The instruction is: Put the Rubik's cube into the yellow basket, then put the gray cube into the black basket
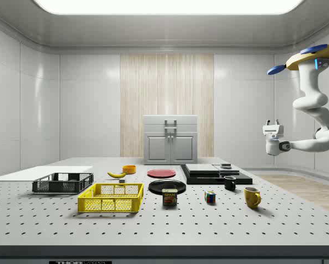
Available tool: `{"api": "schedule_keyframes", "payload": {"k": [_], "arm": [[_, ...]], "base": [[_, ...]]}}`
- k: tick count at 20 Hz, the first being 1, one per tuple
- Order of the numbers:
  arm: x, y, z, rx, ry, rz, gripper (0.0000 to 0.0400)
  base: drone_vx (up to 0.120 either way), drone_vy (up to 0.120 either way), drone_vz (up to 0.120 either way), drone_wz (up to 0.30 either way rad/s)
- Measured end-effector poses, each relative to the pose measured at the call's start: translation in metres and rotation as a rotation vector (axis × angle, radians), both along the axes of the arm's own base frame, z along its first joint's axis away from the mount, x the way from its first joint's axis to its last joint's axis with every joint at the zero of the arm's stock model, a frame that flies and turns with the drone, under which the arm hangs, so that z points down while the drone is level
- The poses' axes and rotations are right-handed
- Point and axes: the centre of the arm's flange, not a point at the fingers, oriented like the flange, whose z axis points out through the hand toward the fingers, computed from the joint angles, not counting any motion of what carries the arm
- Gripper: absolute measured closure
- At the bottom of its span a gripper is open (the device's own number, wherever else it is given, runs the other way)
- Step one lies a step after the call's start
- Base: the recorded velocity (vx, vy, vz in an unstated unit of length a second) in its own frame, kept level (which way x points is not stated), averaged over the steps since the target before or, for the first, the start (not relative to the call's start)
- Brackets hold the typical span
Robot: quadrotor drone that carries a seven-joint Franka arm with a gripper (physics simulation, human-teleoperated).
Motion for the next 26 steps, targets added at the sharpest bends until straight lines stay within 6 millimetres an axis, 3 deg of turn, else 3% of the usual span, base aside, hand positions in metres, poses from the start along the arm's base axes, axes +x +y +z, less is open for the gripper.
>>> {"api": "schedule_keyframes", "payload": {"k": [7,12,22,26], "arm": [[-0.003,0.0,0.05,0.0,-0.006,0.0,0.0],[-0.001,0.0,0.075,0.0,-0.009,0.0,0.0],[0.0,0.0,0.091,0.0,-0.017,0.0,0.0],[-0.001,0.0,0.093,0.0,-0.02,0.0,0.0]], "base": [[0.0,0.0,0.0,0.0],[0.0,0.0,0.0,0.0],[0.0,0.0,0.0,0.0],[0.0,0.1,0.0,0.0]]}}
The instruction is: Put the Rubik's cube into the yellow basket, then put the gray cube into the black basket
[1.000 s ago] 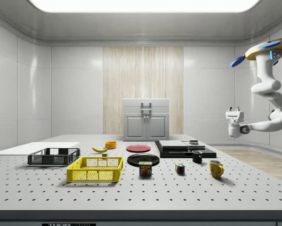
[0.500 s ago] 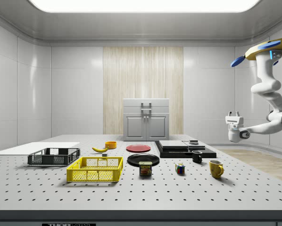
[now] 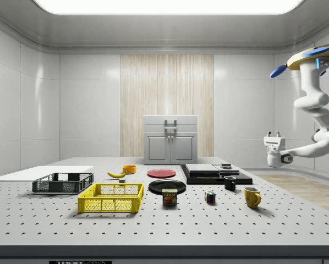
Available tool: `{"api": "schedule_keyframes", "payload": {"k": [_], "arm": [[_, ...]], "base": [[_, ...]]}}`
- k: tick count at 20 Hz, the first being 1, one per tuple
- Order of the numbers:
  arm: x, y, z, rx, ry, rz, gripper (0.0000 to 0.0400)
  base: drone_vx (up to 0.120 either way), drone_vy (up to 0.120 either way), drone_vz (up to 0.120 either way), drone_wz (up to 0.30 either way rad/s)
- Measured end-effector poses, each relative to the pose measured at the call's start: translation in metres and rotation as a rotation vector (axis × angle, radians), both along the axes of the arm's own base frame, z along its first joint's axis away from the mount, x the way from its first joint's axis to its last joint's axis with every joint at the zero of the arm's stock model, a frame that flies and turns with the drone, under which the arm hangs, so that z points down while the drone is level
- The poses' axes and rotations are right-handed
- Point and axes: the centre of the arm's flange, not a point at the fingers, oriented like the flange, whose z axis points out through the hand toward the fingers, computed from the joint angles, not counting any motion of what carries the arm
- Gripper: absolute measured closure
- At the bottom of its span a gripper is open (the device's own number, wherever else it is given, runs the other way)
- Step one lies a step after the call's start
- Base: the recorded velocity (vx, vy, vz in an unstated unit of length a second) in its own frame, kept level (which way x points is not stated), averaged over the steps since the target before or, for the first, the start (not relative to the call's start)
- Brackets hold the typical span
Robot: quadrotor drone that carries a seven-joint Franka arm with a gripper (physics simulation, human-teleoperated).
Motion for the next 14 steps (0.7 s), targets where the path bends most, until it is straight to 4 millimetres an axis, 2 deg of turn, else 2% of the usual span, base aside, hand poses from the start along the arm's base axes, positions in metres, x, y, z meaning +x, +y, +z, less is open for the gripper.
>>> {"api": "schedule_keyframes", "payload": {"k": [5,14], "arm": [[-0.0003,0.0,0.0005,0.0,-0.004,0.0,0.0],[-0.001,0.0003,0.0007,-0.003,-0.011,0.0,0.0]], "base": [[0.0,0.12,0.0,0.0],[0.116,0.12,0.0,0.0]]}}
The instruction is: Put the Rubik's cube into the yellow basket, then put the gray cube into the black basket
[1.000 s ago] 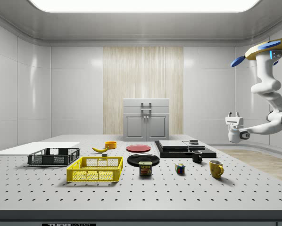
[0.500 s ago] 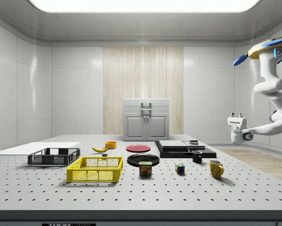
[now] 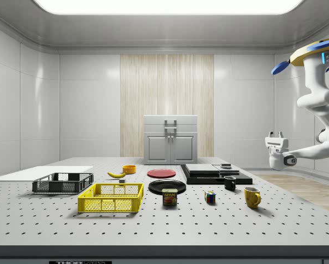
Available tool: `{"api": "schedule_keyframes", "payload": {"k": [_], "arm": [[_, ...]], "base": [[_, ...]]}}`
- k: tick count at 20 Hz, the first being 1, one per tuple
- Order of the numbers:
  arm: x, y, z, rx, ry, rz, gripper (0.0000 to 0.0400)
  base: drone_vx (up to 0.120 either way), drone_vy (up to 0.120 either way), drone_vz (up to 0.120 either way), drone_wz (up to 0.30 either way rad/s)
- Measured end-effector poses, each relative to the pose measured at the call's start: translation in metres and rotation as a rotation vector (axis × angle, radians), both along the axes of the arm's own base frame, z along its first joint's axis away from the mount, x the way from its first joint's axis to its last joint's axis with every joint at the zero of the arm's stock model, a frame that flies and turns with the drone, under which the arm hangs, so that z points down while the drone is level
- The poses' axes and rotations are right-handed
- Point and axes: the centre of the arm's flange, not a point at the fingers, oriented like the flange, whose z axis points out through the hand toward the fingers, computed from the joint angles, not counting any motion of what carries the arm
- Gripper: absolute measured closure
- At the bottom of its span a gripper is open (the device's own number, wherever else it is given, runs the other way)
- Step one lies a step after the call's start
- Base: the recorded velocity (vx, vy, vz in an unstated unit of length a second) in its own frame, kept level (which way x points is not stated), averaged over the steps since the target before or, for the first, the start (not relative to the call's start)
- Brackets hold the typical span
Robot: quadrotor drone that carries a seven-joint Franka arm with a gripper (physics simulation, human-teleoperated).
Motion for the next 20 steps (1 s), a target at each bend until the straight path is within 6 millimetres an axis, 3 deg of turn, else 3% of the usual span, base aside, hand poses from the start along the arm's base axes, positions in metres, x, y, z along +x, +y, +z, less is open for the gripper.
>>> {"api": "schedule_keyframes", "payload": {"k": [20], "arm": [[-0.0015,0.0089,-0.0005,-0.09,-0.015,-0.002,0.0]], "base": [[0.12,0.12,0.0,0.0]]}}
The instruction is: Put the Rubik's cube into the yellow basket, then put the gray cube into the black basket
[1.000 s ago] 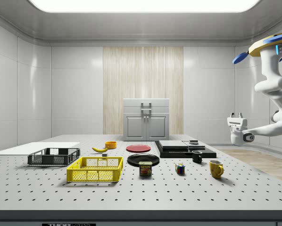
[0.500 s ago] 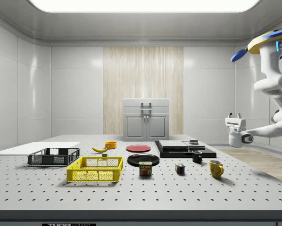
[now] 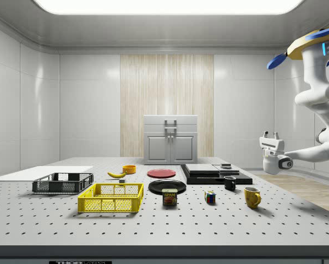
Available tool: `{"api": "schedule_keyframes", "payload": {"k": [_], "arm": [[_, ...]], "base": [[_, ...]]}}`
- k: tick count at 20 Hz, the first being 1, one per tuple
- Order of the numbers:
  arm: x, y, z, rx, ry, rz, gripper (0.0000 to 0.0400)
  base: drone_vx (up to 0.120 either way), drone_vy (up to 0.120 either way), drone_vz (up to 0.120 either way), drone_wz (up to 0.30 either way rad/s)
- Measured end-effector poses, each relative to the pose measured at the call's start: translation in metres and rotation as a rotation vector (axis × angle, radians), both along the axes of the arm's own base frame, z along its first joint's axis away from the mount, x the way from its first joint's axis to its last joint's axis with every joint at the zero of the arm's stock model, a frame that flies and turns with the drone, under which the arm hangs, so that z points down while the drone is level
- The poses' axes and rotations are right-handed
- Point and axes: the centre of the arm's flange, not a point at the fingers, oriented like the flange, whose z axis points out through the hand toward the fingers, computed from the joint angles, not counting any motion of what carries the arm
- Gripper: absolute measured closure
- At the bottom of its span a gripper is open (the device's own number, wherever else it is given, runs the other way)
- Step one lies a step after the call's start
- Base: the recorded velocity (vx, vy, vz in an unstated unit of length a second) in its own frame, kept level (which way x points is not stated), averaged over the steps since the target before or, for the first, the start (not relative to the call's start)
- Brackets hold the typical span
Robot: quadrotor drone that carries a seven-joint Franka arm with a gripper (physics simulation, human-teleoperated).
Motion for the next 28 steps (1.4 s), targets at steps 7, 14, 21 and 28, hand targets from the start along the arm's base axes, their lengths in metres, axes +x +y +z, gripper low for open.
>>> {"api": "schedule_keyframes", "payload": {"k": [7,14,21,28], "arm": [[0.0,0.02,-0.004,-0.209,-0.005,-0.006,0.0],[0.0,0.07,-0.04,-0.833,-0.008,-0.024,0.0],[0.004,0.077,-0.147,-1.977,-0.004,-0.061,0.0],[0.005,0.023,-0.194,-2.713,0.002,-0.08,0.0]], "base": [[0.12,0.04,0.0,0.0],[0.12,0.074,0.0,0.0],[0.12,0.0,-0.091,0.0],[0.12,0.0,-0.12,0.0]]}}
